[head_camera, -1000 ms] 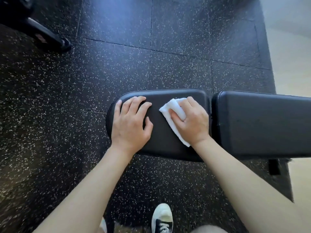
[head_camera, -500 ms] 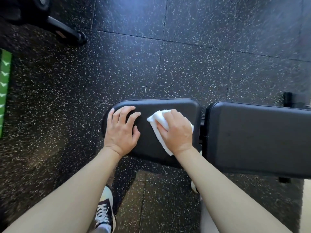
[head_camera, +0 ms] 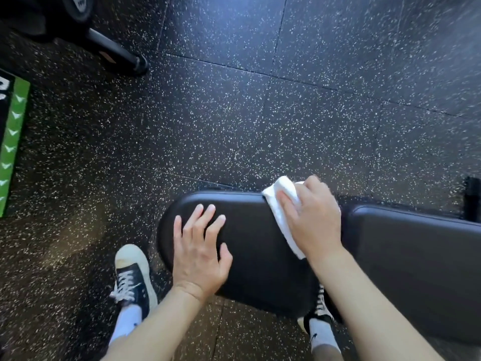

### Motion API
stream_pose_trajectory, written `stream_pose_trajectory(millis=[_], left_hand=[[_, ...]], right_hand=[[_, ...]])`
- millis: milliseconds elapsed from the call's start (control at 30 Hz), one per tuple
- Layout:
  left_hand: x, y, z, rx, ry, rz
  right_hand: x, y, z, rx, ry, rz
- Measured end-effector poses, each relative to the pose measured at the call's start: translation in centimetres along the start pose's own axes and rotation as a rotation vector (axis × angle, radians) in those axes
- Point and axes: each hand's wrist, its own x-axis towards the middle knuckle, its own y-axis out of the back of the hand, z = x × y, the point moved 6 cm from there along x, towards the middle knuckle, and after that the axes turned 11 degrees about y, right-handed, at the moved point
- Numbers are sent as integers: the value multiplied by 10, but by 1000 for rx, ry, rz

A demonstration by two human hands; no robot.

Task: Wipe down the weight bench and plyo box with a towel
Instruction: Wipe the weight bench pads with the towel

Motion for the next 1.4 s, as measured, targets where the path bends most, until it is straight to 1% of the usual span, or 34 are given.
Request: stream_pose_trajectory(millis=[133,200,267,333,400,467,533,567,600,667,733,767,833,900,933,967,1033,1100,1133,1200,1267,1333,1400], left_hand=[[8,-6,-2,-20,-38,23],[14,-6,-5,-7,-41,27],[15,-7,-8,-19,-37,28],[11,-6,-7,-15,-42,24],[8,-6,-7,-21,-45,20],[7,-7,-7,-18,-45,18],[6,-8,-6,-9,-49,12],[6,-8,-7,-6,-51,12],[6,-9,-7,-1,-55,14],[6,-10,-7,9,-58,9],[5,-10,-7,8,-56,8],[6,-11,-6,7,-60,11],[6,-12,-6,12,-59,22],[7,-14,-6,22,-47,31],[9,-14,-6,27,-44,33],[10,-14,-6,30,-41,29],[11,-13,-7,20,-46,8],[9,-11,-6,22,-55,-6],[8,-10,-5,28,-58,-9],[8,-9,-4,37,-63,-9],[7,-10,-4,44,-65,-9],[7,-11,-4,51,-66,-13],[7,-11,-3,55,-70,-13]], right_hand=[[43,-40,-77,-33,98,17],[67,-62,-115,2,161,-27],[76,-74,-132,66,184,-105],[71,-66,-120,105,195,-127],[57,-45,-78,42,167,-147],[41,-19,-17,-51,8,-216],[25,1,30,-22,-196,-274],[22,6,39,-3,-238,-274],[23,9,38,-7,-232,-259],[37,4,9,-20,-132,-214],[52,-23,-40,-17,1,-188],[59,-41,-67,-43,57,-203],[73,-75,-118,-107,139,-289],[85,-101,-147,-28,170,-407],[90,-108,-151,30,160,-461],[93,-107,-150,70,155,-480],[90,-89,-135,115,174,-435],[77,-60,-97,166,157,-353],[70,-45,-72,142,134,-333],[53,-22,-18,39,33,-349],[41,-10,19,22,-94,-343],[38,-10,22,0,-108,-316],[48,-16,-4,-4,-30,-308]])
